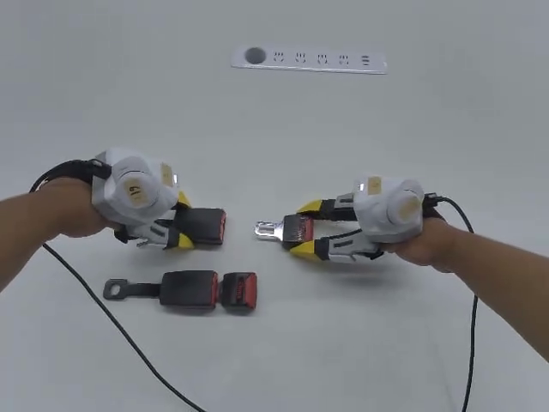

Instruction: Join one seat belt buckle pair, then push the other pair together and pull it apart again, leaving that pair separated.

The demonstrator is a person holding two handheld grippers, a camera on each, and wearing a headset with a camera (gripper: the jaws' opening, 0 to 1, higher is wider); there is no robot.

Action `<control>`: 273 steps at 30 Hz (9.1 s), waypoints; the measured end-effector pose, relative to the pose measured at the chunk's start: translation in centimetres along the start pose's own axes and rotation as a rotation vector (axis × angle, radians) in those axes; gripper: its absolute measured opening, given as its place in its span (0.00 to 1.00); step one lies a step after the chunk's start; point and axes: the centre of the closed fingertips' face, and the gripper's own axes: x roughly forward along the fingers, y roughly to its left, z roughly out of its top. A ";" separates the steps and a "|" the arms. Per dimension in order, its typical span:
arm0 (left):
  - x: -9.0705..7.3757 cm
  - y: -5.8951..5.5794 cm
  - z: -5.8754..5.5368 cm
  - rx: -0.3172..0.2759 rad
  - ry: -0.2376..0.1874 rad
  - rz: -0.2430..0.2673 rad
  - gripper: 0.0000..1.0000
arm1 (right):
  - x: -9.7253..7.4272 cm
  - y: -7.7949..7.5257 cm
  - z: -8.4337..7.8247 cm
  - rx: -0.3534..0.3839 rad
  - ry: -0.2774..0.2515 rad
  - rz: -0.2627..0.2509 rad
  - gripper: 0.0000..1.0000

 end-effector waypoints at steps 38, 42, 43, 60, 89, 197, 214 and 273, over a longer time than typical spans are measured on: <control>0.3 -0.1 0.2 0.044 0.041 -0.022 0.35 | 5.1 0.7 3.2 0.004 0.004 0.025 0.36; 0.3 -0.1 0.2 0.052 0.054 -0.027 0.34 | 5.7 0.7 3.7 0.021 -0.006 0.012 0.36; 0.3 -0.2 0.2 0.053 0.054 -0.027 0.34 | 5.7 0.7 3.7 0.024 -0.006 0.010 0.36; 0.4 -0.2 0.2 0.105 0.056 -0.050 0.34 | 6.9 0.9 4.6 0.000 0.048 0.037 0.36; 0.4 -0.3 0.3 0.134 0.090 -0.064 0.35 | 7.1 0.7 4.8 -0.014 0.105 0.024 0.36; 0.0 -0.7 0.5 0.051 -0.009 -0.066 0.40 | -4.3 -0.3 -3.0 0.045 0.121 -0.068 0.65; -4.2 1.0 2.1 -0.269 -0.183 0.173 0.83 | -7.3 -2.8 -0.8 0.166 -0.016 -0.403 0.86; -12.6 -10.2 -3.3 -0.633 -0.472 0.464 1.00 | -12.9 7.7 -0.4 0.298 -0.164 -0.724 1.00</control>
